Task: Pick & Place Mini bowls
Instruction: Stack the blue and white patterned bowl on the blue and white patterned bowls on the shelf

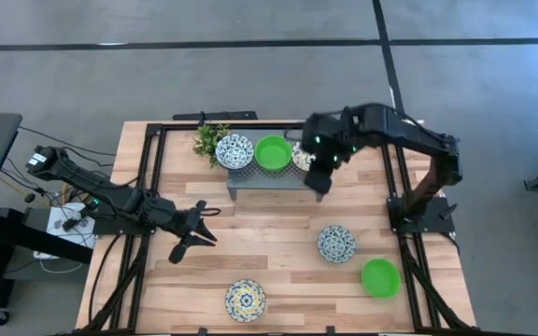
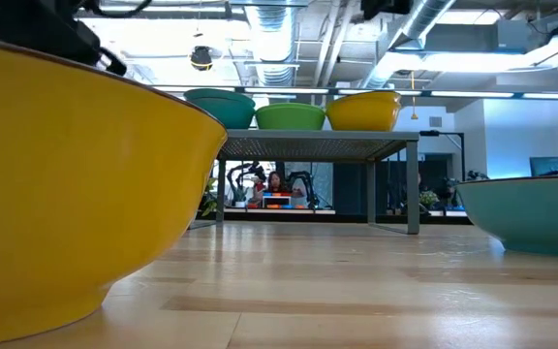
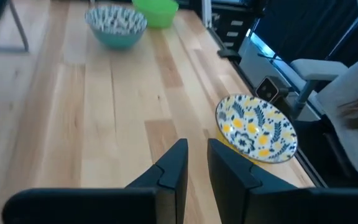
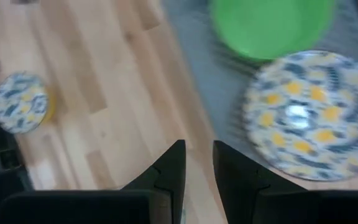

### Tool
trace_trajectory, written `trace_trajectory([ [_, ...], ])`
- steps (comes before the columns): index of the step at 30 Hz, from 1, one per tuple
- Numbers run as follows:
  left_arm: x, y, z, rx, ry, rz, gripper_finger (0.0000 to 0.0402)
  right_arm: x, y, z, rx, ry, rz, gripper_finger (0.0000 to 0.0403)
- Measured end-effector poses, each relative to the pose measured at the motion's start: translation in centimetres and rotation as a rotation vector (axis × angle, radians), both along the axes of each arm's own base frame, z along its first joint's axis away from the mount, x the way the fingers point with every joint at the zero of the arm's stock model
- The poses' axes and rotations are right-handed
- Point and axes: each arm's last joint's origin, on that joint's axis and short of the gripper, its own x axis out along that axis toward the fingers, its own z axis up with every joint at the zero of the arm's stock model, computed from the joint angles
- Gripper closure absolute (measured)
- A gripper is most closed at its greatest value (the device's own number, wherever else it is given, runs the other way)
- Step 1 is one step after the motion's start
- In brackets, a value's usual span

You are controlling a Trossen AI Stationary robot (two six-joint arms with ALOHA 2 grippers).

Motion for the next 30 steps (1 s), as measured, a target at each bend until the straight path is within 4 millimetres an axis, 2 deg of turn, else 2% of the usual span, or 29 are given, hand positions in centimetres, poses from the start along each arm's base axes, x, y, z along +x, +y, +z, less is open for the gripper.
trace_trajectory([
  [4,-0.2,-0.4,-0.2,-0.033,0.017,-0.008,0.0339,-0.4,2.9,-1.2,0.002,-0.042,0.106,0.0326],
  [8,-0.6,-1.6,0.3,-0.074,-0.025,-0.074,0.0339,-2.1,5.4,-3.0,0.054,-0.106,0.221,0.0326],
  [12,-0.9,-3.3,1.3,-0.149,-0.116,-0.159,0.0339,-3.9,7.4,-5.4,0.12,-0.272,0.334,0.0326],
  [16,-0.5,-4.3,1.6,-0.188,-0.177,-0.193,0.0339,-5.4,8.6,-8.5,0.185,-0.395,0.322,0.0326],
  [20,1.2,-4.4,0.7,-0.136,-0.144,-0.07,0.0339,-6.1,9.7,-12.4,0.195,-0.447,0.275,0.0326],
  [25,4.4,-4.5,0.6,-0.108,-0.077,-0.027,0.0325,-6.2,12.0,-17.5,0.202,-0.466,0.359,0.0326],
  [27,5.7,-4.7,0.8,-0.104,-0.031,-0.049,0.0315,-6.2,13.0,-19.1,0.208,-0.478,0.393,0.0326],
  [30,7.4,-5.1,1.3,-0.093,0.031,-0.068,0.03,-5.9,14.3,-20.4,0.186,-0.515,0.419,0.0326],
])
